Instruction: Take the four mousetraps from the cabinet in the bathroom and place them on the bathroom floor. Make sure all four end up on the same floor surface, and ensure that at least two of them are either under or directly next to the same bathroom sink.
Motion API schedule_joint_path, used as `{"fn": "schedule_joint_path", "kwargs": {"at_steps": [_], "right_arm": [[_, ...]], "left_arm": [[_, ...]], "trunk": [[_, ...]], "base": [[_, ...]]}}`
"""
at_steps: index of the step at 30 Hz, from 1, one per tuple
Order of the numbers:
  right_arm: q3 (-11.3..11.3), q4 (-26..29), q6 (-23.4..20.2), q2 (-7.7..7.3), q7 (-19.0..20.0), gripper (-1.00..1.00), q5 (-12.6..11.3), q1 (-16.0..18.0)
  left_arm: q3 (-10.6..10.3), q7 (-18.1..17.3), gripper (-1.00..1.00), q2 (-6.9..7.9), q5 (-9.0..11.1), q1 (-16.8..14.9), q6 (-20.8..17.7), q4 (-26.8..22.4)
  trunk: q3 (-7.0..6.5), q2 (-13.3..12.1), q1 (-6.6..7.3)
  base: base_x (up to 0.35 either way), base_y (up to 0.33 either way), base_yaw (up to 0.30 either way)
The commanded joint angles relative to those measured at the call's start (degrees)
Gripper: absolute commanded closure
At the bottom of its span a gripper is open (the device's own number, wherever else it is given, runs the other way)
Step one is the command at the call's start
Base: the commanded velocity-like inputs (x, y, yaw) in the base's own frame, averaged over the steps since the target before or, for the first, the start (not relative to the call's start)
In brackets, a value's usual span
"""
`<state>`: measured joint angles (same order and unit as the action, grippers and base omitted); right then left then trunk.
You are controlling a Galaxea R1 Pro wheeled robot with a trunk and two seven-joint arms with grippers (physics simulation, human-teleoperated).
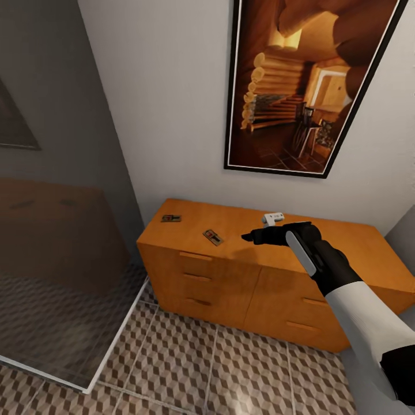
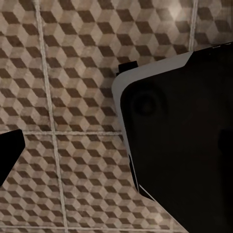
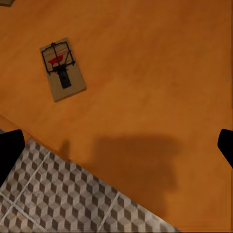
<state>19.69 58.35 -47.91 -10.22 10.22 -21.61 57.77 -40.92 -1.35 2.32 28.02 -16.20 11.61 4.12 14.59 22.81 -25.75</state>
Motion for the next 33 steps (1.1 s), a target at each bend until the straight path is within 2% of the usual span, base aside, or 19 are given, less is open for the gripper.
{"fn": "schedule_joint_path", "kwargs": {"at_steps": [1, 23, 33], "right_arm": [[0.1, -0.2, -0.2, -0.02, 0.3, -1.00, 0.4, 0.1], [0.1, -0.8, -0.2, 0.07, 0.3, -1.00, 0.3, 0.1], [0.1, -1.7, -0.2, -0.04, 0.3, -1.00, 0.4, 0.1]], "left_arm": [[-0.5, -0.1, -1.00, -0.09, 0.5, -0.1, 0.3, 0.2], [-0.5, -0.1, -1.00, -0.21, 0.5, -0.1, 0.3, 0.2], [-0.5, -0.1, -1.00, -0.21, 0.5, -0.1, 0.3, 0.2]], "trunk": [[0.13, 0.1, -0.03], [1.65, 0.1, -0.03], [1.80, 0.1, -0.03]], "base": [[0.000, -0.023, 0.014], [0.000, -0.002, 0.130], [0.000, 0.000, 0.031]]}}
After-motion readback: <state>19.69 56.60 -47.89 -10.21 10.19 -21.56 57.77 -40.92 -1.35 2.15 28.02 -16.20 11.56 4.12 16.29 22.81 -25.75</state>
